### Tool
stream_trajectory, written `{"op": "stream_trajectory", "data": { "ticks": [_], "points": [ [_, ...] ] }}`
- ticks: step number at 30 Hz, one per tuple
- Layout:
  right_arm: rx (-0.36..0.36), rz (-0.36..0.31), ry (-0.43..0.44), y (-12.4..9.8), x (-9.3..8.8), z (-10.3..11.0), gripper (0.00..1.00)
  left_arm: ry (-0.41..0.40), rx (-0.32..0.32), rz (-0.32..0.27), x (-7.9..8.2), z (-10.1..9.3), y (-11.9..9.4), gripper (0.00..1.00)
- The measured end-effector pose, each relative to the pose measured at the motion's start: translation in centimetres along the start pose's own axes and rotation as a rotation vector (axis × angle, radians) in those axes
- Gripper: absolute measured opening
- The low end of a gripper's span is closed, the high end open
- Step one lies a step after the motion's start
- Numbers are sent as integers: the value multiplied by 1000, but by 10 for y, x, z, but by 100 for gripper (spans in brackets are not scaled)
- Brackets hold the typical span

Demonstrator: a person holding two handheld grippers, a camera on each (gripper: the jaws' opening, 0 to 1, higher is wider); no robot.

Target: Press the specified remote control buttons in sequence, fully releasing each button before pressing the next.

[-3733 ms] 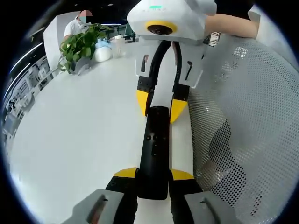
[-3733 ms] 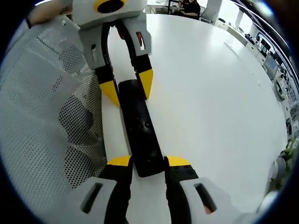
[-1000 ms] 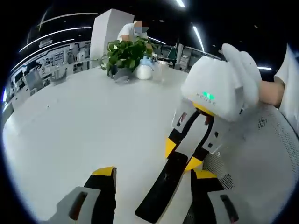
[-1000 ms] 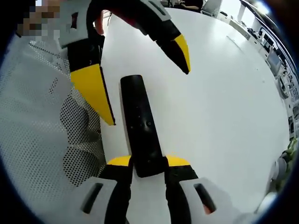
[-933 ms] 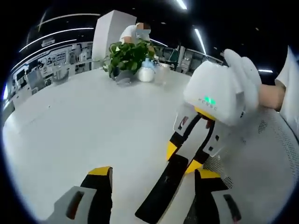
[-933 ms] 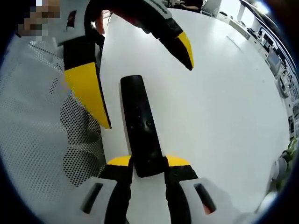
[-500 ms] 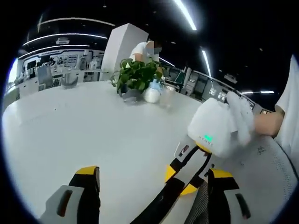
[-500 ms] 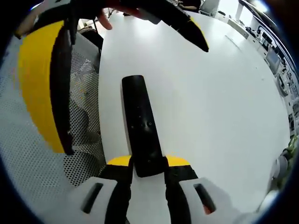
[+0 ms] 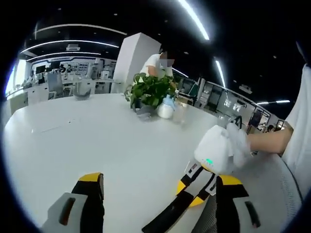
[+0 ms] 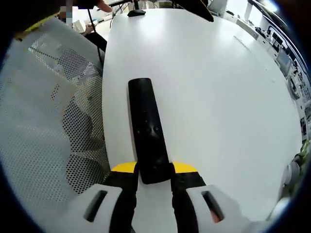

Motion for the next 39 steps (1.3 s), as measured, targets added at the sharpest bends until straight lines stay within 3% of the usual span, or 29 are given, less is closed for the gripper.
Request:
{"op": "stream_trajectory", "data": {
  "ticks": [8,23,29,31,35,37,39],
  "points": [
    [0,-2,7,0,0,0,26,43,105,-42,15,4,-37,100],
    [-15,-9,13,-1,-1,2,26,110,248,-126,21,-11,-88,100],
    [-25,-18,17,0,-1,2,26,106,284,-104,6,-18,-98,100],
    [-31,-18,13,0,-1,3,26,166,298,-72,7,-19,-99,100],
    [-45,-24,19,-1,-1,3,26,127,301,-144,13,-27,-108,100],
    [-49,-34,31,-1,-2,3,26,190,338,-158,15,-25,-113,100],
    [-51,-45,44,-1,-2,3,26,248,369,-217,20,-25,-114,100]
  ]
}}
Point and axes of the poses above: the point that each gripper's makers call its tool centre point, and the gripper's own axes: y roughly forward along the fingers, z roughly to its left, x roughly out of its top, the point moved 7 cm from there along -y, roughly backward along the fingers, and after that the axes turned 11 degrees about -z, right-handed, at the moved point
